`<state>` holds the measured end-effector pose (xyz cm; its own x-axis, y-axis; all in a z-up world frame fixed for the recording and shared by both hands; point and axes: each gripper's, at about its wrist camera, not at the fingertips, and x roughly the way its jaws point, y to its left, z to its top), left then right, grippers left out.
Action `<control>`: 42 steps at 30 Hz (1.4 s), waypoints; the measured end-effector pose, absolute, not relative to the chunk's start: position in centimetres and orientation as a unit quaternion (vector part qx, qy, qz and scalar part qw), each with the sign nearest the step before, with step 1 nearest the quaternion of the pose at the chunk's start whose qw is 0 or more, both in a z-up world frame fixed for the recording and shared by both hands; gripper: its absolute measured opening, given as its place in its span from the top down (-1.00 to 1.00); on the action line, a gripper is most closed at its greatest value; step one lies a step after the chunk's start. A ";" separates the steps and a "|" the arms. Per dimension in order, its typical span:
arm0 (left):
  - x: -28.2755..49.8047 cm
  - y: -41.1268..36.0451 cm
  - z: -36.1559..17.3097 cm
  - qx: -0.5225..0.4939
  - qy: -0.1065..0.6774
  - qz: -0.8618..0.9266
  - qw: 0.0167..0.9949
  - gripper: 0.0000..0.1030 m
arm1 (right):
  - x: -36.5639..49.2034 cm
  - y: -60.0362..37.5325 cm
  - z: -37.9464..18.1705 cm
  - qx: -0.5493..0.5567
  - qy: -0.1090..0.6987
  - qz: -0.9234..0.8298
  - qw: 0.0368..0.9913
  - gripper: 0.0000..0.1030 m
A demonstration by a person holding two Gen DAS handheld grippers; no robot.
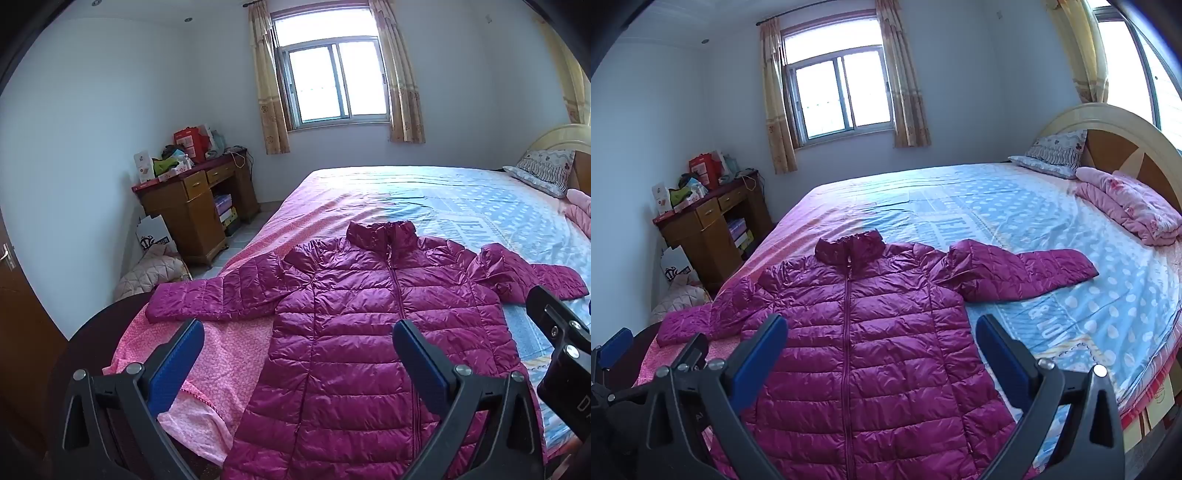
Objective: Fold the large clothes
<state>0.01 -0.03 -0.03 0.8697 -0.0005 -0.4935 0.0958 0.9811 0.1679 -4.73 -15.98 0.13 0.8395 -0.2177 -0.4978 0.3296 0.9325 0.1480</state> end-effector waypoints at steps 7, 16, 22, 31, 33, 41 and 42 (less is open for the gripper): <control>0.0 -0.1 0.4 0.079 0.259 -0.043 0.962 -0.98 | -4.7 -16.1 0.0 0.118 0.245 -0.141 0.952 -1.00; 0.4 0.5 -0.1 0.058 0.277 -0.052 0.958 -0.98 | -4.7 -15.9 -0.2 0.116 0.248 -0.139 0.952 -1.00; 0.5 0.5 -0.5 0.058 0.282 -0.052 0.956 -0.98 | -4.7 -15.9 -0.6 0.119 0.252 -0.136 0.951 -1.00; 0.5 0.7 -0.6 0.055 0.283 -0.056 0.956 -0.98 | -4.2 -15.7 -0.7 0.124 0.261 -0.131 0.948 -1.00; 0.5 0.7 -0.6 0.054 0.284 -0.056 0.956 -0.98 | -4.3 -15.7 -0.7 0.125 0.261 -0.131 0.948 -1.00; 0.5 0.8 -0.6 0.054 0.284 -0.057 0.955 -0.98 | -4.2 -15.6 -0.9 0.124 0.261 -0.131 0.948 -1.00; 0.5 0.8 -0.6 0.054 0.284 -0.057 0.956 -0.98 | -4.2 -15.6 -0.9 0.124 0.261 -0.131 0.948 -1.00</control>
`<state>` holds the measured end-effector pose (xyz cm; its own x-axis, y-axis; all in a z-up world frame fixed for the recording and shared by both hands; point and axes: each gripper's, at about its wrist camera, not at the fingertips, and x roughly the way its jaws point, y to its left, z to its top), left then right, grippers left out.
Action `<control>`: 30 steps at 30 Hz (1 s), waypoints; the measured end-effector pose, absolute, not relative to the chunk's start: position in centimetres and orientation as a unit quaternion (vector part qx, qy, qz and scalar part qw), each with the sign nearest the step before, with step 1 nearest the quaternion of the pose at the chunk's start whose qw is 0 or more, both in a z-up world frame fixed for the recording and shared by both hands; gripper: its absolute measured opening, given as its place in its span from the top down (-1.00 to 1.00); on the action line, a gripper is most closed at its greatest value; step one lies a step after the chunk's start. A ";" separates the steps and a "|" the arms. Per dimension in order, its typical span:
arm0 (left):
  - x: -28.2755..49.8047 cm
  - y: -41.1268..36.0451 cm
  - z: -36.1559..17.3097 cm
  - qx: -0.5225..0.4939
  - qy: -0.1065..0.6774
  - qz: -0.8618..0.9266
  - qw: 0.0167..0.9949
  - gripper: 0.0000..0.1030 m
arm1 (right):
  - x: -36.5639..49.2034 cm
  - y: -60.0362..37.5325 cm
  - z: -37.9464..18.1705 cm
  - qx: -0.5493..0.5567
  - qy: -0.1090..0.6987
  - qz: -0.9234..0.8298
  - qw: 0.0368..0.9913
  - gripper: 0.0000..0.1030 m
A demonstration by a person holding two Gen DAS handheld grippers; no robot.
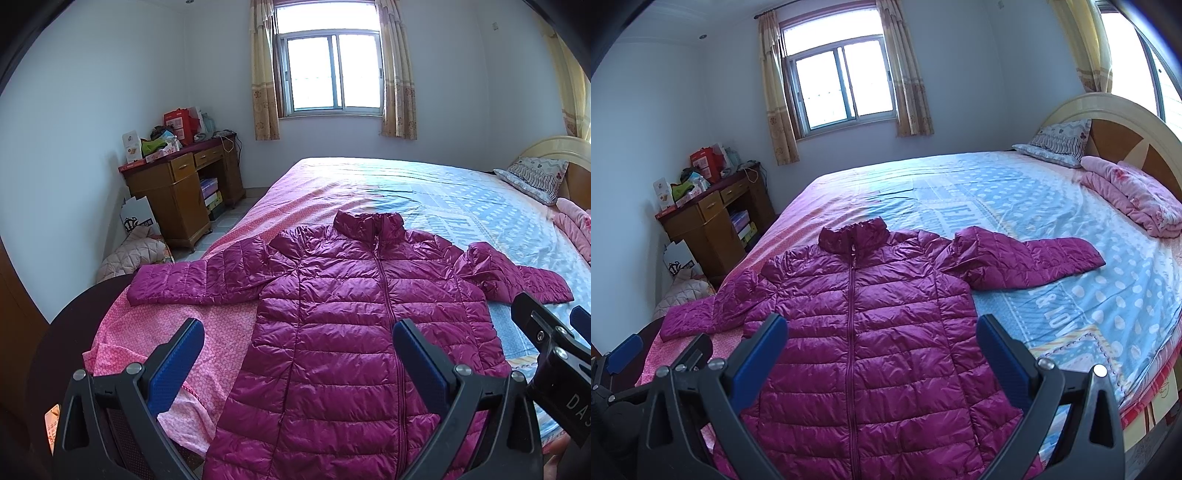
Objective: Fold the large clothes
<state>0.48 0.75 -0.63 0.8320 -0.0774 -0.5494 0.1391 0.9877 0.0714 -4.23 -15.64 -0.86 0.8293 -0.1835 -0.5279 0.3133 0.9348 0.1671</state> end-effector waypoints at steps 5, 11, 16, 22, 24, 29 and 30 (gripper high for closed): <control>0.5 0.8 -0.6 0.055 0.284 -0.057 0.955 -0.98 | -4.2 -15.7 -0.9 0.124 0.262 -0.131 0.948 -1.00; 0.5 0.8 -0.7 0.054 0.284 -0.057 0.955 -0.98 | -4.2 -15.7 -0.9 0.125 0.261 -0.131 0.948 -1.00; 0.5 0.8 -0.7 0.054 0.284 -0.057 0.955 -0.98 | -4.2 -15.7 -0.8 0.125 0.262 -0.131 0.948 -1.00; 0.5 0.8 -0.7 0.054 0.285 -0.057 0.955 -0.98 | -4.1 -15.7 -0.8 0.125 0.262 -0.131 0.948 -1.00; 0.5 0.8 -0.8 0.054 0.286 -0.057 0.955 -0.98 | -4.1 -15.8 -0.8 0.125 0.262 -0.131 0.948 -1.00; 0.5 0.6 -1.3 0.053 0.288 -0.061 0.954 -0.98 | -4.1 -15.8 -1.0 0.124 0.264 -0.132 0.947 -1.00; 0.5 0.6 -1.3 0.053 0.288 -0.061 0.954 -0.98 | -4.1 -15.8 -1.0 0.124 0.265 -0.132 0.947 -1.00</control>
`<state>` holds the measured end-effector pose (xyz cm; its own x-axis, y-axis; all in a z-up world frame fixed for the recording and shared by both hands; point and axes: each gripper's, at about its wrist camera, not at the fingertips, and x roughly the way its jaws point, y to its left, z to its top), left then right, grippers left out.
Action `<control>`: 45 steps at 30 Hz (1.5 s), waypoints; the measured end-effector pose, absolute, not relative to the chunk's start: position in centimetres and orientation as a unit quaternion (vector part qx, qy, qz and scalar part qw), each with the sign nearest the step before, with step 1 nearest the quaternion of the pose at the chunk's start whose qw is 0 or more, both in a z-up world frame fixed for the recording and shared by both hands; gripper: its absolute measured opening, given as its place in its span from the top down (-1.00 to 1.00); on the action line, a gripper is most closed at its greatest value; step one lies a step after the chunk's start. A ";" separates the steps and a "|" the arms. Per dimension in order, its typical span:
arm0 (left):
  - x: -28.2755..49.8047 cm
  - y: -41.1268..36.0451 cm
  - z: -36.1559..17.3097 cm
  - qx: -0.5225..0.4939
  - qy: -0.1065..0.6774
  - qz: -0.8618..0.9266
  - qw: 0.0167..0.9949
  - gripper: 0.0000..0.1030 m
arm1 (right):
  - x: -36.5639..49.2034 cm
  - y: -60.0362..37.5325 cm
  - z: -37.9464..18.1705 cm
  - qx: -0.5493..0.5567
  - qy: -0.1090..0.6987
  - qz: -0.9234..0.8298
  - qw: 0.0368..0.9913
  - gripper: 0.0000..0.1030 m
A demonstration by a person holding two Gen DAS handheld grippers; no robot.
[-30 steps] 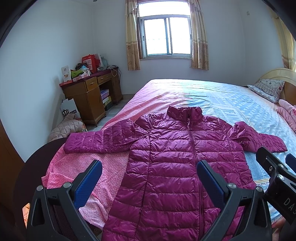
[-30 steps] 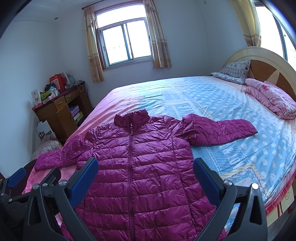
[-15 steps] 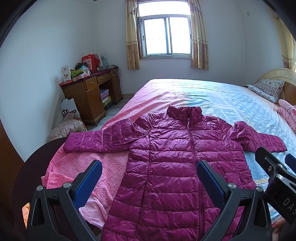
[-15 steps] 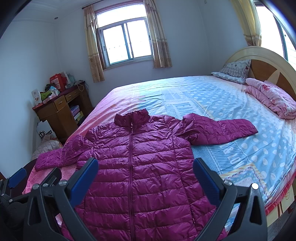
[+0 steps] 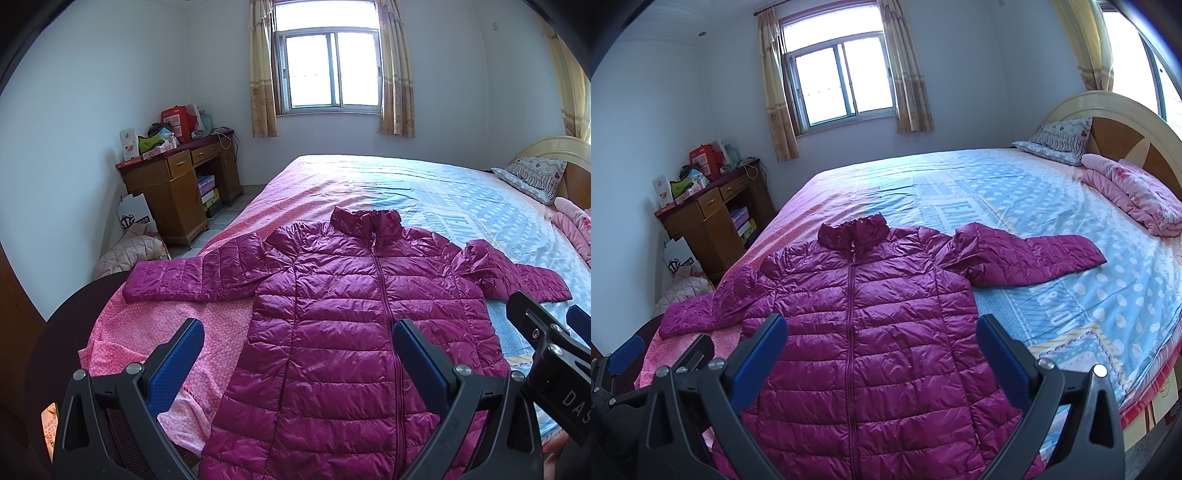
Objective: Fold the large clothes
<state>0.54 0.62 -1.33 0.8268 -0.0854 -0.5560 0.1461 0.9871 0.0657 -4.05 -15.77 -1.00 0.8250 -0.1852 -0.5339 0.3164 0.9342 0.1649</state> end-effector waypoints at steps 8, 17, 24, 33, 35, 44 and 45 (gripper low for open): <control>2.4 0.2 -2.3 0.053 0.301 -0.061 0.950 -0.98 | -3.1 -16.0 -2.2 0.122 0.274 -0.139 0.944 -1.00; 6.2 -0.4 -3.2 0.055 0.319 -0.051 0.945 -0.98 | -0.3 -17.9 -2.5 0.130 0.294 -0.143 0.936 -1.00; 9.5 -1.2 -4.9 0.064 0.330 -0.047 0.941 -0.98 | 2.5 -19.4 -3.6 0.117 0.320 -0.160 0.926 -1.00; 14.4 -1.8 -7.7 0.065 0.344 -0.032 0.936 -0.98 | 5.7 -23.7 -5.9 0.127 0.353 -0.204 0.904 -1.00; 15.3 -1.9 -8.1 0.066 0.344 -0.028 0.936 -0.98 | 6.2 -24.4 -6.3 0.126 0.359 -0.213 0.900 -1.00; 18.1 -1.8 -10.6 0.069 0.336 -0.016 0.939 -0.98 | 7.7 -26.4 -6.9 0.129 0.363 -0.230 0.894 -1.00; 18.4 -1.7 -10.9 0.070 0.333 -0.012 0.940 -0.98 | 7.8 -26.7 -7.0 0.127 0.364 -0.233 0.893 -1.00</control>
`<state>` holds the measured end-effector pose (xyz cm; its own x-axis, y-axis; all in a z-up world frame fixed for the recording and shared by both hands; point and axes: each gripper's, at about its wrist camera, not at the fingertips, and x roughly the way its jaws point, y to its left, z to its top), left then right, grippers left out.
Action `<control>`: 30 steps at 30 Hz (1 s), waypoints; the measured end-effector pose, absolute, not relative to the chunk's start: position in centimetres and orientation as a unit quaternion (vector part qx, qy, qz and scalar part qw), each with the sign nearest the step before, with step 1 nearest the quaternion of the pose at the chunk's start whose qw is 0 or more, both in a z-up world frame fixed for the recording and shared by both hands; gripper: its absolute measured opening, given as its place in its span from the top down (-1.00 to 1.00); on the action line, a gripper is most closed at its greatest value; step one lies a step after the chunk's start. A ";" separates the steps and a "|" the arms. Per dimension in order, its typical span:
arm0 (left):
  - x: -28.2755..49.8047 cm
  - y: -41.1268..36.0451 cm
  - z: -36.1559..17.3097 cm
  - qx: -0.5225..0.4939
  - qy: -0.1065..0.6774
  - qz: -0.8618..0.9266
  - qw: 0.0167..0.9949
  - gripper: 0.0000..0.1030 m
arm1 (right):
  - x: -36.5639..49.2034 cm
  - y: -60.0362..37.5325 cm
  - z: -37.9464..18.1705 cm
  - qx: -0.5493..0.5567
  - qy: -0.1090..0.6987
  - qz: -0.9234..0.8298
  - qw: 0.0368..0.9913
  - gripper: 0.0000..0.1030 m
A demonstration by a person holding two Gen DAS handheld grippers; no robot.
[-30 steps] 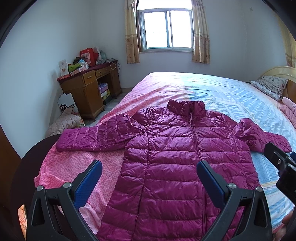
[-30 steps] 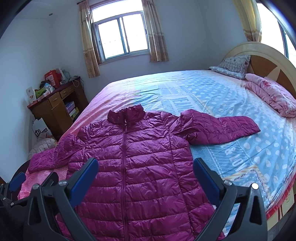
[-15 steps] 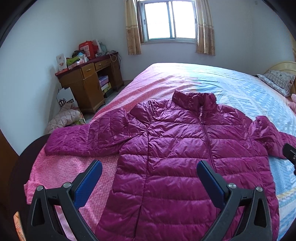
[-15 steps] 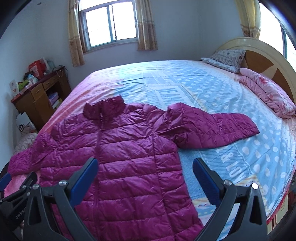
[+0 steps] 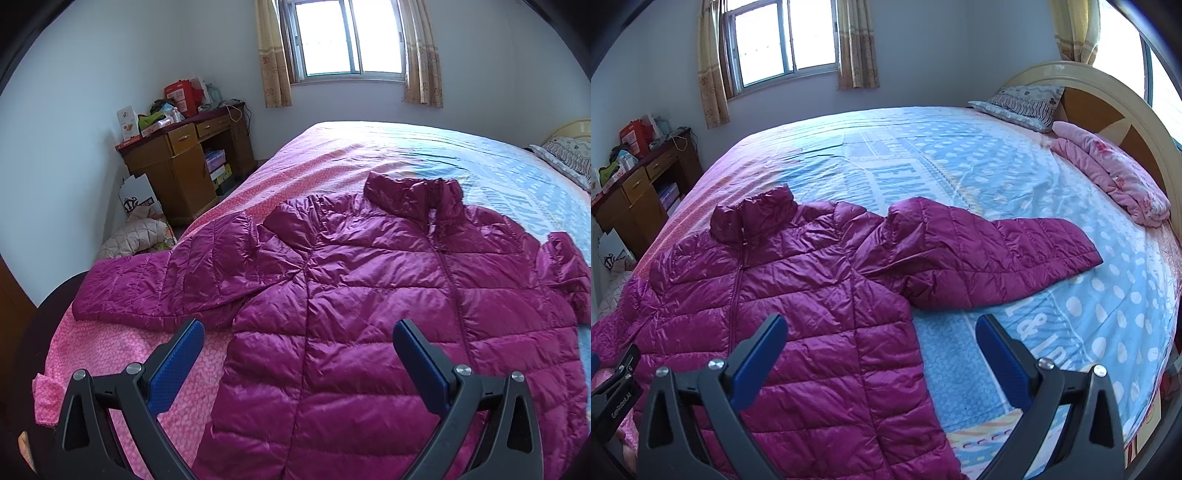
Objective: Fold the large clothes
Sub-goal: 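Grasp the jacket sleeve cuff with the right gripper and lift it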
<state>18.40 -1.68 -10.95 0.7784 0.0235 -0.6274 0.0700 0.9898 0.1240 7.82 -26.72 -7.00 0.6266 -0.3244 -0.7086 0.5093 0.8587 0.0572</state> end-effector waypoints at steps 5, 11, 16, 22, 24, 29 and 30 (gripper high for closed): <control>20.0 -1.1 -13.2 0.078 0.327 0.013 0.942 -0.98 | 8.1 -29.4 -7.6 0.107 0.361 -0.266 0.887 -0.88; 21.3 0.0 -16.5 0.065 0.350 0.027 0.934 -0.98 | 6.2 -39.7 -8.9 0.175 0.334 -0.357 0.855 -0.60; 21.9 0.7 -18.1 0.038 0.375 0.014 0.926 -0.98 | 1.8 -51.9 -11.1 0.286 0.294 -0.439 0.799 -0.60; 22.4 1.7 -18.7 -0.006 0.392 -0.006 0.920 -0.98 | 0.5 -59.9 -15.9 0.388 0.320 -0.453 0.736 -0.60; 22.2 1.4 -18.8 0.000 0.389 -0.003 0.921 -0.98 | 1.2 -59.9 -15.8 0.370 0.313 -0.464 0.742 -0.57; 22.1 1.2 -18.8 0.000 0.387 -0.003 0.922 -0.98 | 4.3 -59.4 -15.7 0.293 0.341 -0.446 0.774 0.49; 22.1 1.2 -18.8 -0.001 0.386 -0.004 0.922 -0.98 | 4.2 -59.5 -15.6 0.295 0.340 -0.441 0.776 0.64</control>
